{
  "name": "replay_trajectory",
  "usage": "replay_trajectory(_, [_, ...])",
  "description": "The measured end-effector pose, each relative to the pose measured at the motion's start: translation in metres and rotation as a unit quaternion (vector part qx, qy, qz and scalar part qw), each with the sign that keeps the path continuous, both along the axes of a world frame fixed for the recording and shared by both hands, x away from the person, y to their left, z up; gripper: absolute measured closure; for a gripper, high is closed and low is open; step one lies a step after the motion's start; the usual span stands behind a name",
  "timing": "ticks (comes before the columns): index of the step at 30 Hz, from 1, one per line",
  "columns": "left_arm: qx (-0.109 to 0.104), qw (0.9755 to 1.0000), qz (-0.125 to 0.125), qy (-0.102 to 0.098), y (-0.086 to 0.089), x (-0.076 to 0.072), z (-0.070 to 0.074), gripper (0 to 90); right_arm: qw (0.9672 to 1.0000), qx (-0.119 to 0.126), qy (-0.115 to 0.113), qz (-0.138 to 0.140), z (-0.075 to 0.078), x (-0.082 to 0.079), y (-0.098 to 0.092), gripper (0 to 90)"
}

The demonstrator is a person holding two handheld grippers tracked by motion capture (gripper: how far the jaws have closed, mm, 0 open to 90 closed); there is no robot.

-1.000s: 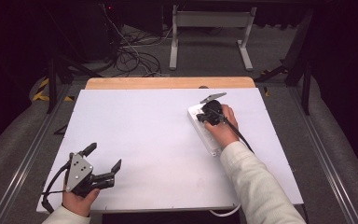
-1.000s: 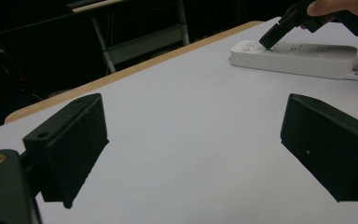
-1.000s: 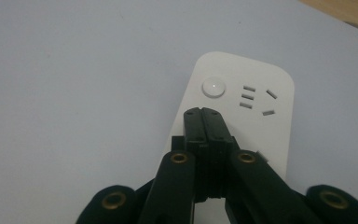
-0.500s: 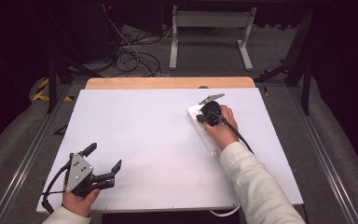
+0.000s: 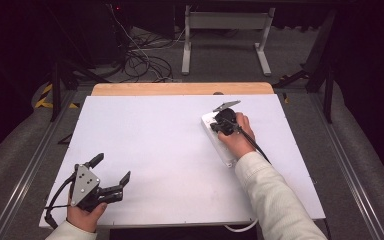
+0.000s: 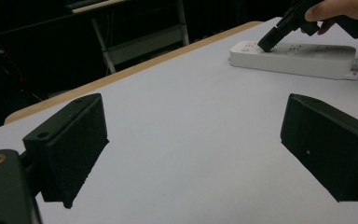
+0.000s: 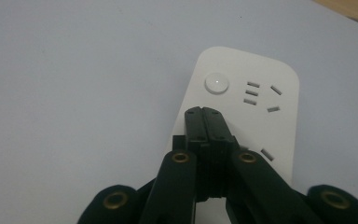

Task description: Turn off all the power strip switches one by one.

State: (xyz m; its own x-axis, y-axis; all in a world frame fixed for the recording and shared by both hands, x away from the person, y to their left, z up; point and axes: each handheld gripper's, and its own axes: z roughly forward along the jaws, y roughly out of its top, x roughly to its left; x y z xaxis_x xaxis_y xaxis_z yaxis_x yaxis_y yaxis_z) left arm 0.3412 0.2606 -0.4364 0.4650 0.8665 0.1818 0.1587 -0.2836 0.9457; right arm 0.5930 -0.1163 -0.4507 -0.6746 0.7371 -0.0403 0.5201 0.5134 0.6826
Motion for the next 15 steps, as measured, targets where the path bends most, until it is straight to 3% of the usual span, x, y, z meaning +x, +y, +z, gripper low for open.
replay_trajectory(15, [-0.001,1.0,-0.001,0.003,0.0001,0.0006,-0.0004,7.9,0.9998,0.0,0.018,-0.006,0.0013,0.0006,-0.0004,90.0])
